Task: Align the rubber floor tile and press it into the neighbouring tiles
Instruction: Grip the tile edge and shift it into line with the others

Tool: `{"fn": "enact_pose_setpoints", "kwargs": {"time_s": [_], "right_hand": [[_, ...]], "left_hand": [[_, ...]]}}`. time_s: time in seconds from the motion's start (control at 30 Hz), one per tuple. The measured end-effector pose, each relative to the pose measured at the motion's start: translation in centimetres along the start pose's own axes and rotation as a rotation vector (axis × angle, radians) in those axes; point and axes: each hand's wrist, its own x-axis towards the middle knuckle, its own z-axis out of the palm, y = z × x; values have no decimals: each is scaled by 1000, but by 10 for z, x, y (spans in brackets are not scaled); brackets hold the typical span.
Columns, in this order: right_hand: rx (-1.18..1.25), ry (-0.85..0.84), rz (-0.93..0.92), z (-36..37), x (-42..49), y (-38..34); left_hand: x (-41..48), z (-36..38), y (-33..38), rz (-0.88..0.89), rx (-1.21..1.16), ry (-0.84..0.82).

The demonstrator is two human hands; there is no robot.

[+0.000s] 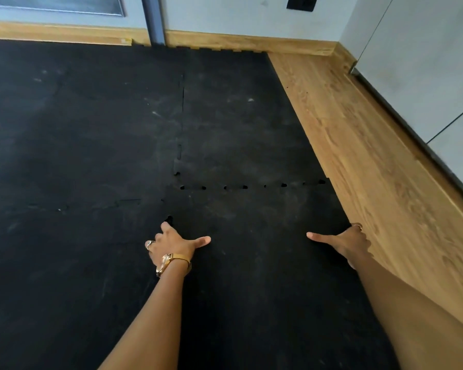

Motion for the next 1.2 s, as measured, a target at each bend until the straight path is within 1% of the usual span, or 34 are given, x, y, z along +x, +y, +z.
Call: {"fn": "enact_pose_setpoints", "kwargs": {"time_s": [0.1, 0.23, 0.37, 0.5, 0.63, 0.8, 0.93, 1.1, 1.2], "right_hand": [[109, 6, 58, -2, -4, 17], [287, 31, 168, -6, -14, 29], [360, 28, 202, -12, -13, 30], [376, 42, 211, -16, -17, 25], [376, 32, 158, -14, -18, 27], [403, 35, 48, -17, -21, 34], [433, 41, 1, -11, -18, 36], [508, 41, -50, -12, -8, 30], [518, 18, -86, -17, 0, 26]], "left_hand": [[-8, 3, -5, 57, -110, -55], [-23, 11, -13, 112, -57, -48], [-27, 11, -15, 144, -30, -28], [-26, 4, -12, 116, -16, -107], [-27, 3, -12, 123, 32, -142], [-32, 6, -15, 160, 56, -98], [-32, 11, -20, 181, 88, -64], [-27, 9, -12, 144, 0, -101], [-25, 10, -10, 152, -5, -95]]}}
